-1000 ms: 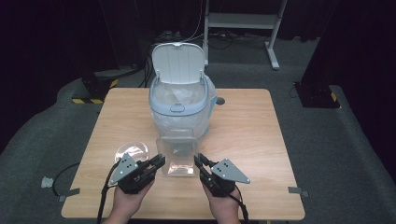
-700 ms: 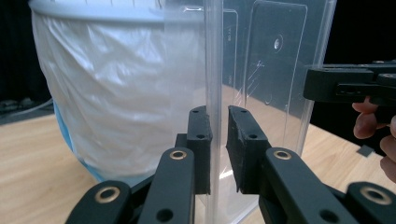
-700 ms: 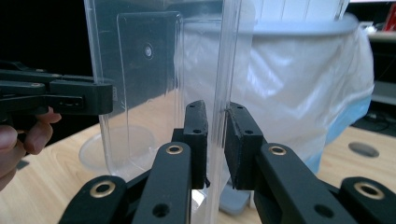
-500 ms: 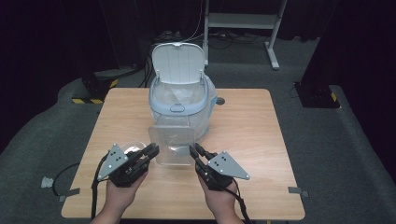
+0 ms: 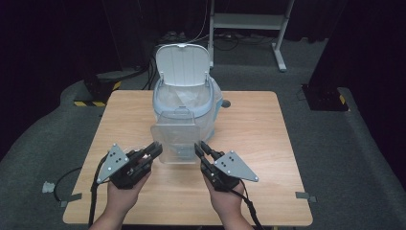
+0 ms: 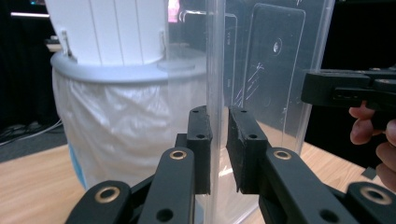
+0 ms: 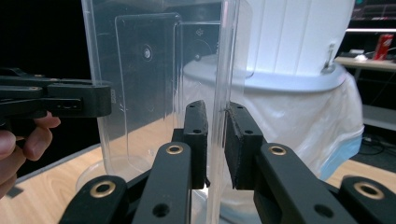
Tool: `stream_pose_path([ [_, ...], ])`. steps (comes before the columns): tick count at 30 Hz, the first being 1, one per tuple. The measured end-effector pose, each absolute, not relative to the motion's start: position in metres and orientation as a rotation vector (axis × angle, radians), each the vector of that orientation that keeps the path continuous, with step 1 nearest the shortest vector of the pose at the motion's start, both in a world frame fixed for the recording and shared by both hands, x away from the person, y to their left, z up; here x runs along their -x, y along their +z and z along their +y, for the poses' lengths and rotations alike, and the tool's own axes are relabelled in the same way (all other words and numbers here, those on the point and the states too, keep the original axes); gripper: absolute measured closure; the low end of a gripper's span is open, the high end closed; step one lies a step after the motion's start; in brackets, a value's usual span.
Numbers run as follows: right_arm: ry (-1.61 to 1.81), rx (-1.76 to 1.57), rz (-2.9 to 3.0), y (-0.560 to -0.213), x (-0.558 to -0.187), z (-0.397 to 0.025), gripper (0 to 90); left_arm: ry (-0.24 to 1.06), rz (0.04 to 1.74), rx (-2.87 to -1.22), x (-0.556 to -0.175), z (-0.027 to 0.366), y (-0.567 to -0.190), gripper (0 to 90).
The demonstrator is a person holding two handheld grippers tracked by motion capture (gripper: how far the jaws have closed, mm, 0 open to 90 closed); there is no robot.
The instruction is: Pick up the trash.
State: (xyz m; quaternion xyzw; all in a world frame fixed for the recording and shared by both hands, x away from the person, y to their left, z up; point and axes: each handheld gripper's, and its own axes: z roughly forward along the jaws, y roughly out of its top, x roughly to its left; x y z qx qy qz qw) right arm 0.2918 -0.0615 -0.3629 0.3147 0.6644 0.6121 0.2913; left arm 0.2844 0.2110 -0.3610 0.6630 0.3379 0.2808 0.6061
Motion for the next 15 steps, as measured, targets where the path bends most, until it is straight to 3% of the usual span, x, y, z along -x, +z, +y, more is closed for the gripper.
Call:
stream_pose_path([
  [15,1.653,-0.763,1.693,-0.317,-0.305,-0.052,80.0,0.699,0.735,-1.447,-0.299,0.219,-0.325,78.7],
])
